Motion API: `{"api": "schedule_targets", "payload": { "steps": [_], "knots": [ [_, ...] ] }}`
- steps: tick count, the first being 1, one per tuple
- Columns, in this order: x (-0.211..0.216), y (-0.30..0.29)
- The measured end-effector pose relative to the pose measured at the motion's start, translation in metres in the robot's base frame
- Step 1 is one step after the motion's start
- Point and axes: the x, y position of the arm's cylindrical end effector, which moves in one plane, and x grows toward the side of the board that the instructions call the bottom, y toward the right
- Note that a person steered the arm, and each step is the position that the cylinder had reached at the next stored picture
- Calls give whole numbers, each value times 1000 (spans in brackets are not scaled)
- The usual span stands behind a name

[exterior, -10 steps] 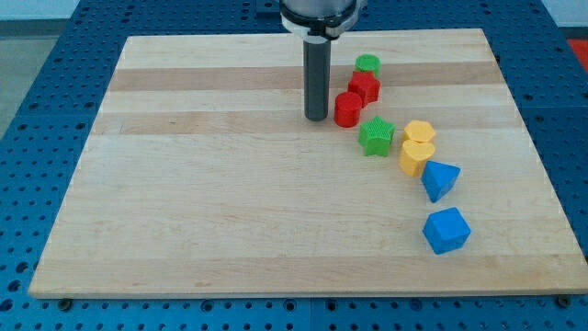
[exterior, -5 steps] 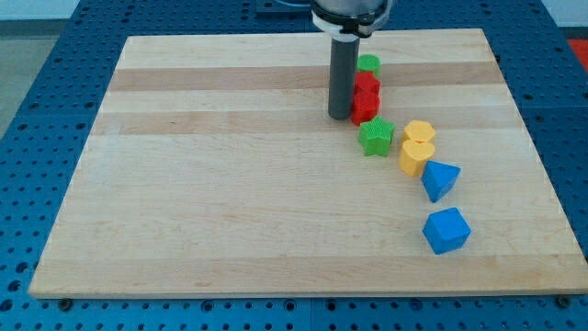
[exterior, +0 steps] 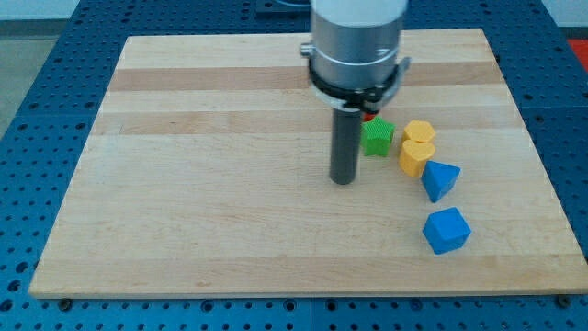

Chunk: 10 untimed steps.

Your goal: Make a vertical line out of red blocks and green blocks

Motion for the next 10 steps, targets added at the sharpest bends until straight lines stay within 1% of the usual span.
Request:
{"api": "schedule_targets", "payload": {
  "steps": [1,2,5,8,9,10],
  "knots": [
    [0,30],
    [-6,41],
    [-24,38],
    [-35,4],
    [-24,15],
    [-13,40]
  ]
}}
